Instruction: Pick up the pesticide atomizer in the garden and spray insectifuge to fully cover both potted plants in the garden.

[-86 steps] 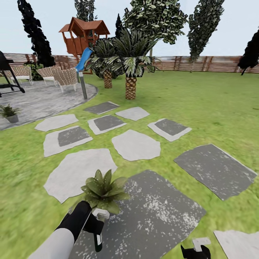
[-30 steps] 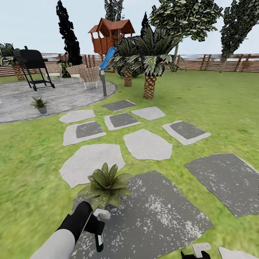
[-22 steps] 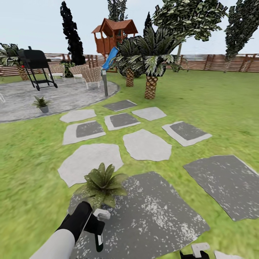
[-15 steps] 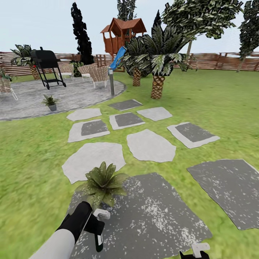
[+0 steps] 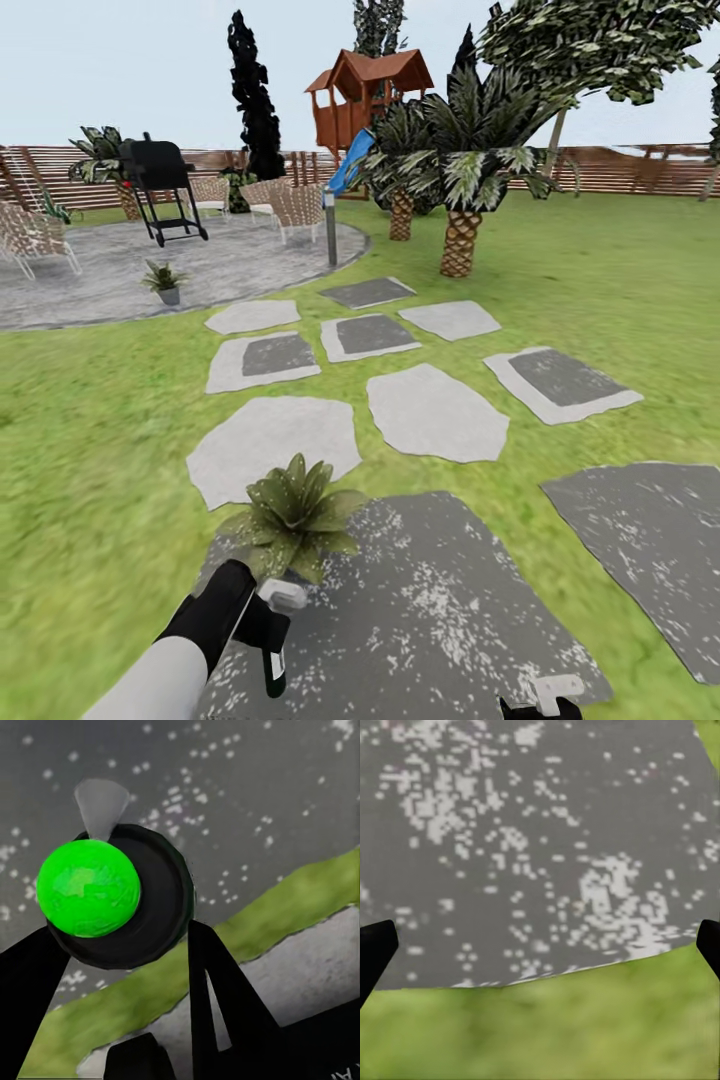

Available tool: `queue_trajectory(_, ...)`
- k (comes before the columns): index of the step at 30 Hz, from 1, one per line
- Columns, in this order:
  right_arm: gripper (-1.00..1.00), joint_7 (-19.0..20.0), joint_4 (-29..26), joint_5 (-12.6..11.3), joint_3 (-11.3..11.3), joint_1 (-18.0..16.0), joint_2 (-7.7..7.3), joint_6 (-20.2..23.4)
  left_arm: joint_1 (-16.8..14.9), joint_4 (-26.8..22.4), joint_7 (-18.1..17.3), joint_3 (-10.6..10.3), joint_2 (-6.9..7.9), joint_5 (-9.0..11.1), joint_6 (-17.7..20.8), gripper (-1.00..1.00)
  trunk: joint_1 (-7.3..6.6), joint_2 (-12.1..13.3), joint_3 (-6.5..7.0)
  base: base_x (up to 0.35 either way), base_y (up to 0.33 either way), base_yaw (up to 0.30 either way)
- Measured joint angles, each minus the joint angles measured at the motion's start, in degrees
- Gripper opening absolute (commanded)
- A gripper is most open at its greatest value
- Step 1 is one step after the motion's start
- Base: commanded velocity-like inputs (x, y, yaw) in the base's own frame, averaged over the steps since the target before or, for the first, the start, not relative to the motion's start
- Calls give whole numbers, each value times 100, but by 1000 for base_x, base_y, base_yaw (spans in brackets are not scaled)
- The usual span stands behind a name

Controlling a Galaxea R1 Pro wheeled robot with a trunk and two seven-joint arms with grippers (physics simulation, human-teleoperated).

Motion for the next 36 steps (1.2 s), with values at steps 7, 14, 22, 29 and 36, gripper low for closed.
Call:
queue_trajectory(7, 100, 0, -2, 1, -4, 0, 0, -1, 0, 30, 434, 11, -27, 77, 16, -100, 0, 0, 0, 0, 0, 217)
queue_trajectory(14, 100, -1, -8, -3, -6, 2, -1, -3, -1, 55, 430, 14, -62, 105, 11, -100, 0, 0, 0, 6, -38, 9)
queue_trajectory(22, 100, -2, -7, -1, -5, -1, -1, -4, -1, 57, 445, 15, -73, 103, 3, -100, 0, 0, 0, 29, -257, 11)
queue_trajectory(29, 100, -2, -2, -3, 0, 0, 0, -5, 0, 40, 446, 15, -65, 103, 6, -100, -1, 0, 0, 32, -266, 234)
queue_trajectory(36, 100, -1, 2, 2, 1, 1, 0, -4, 0, 33, 455, 15, -65, 105, 7, -100, -2, 0, 0, 211, -183, 277)
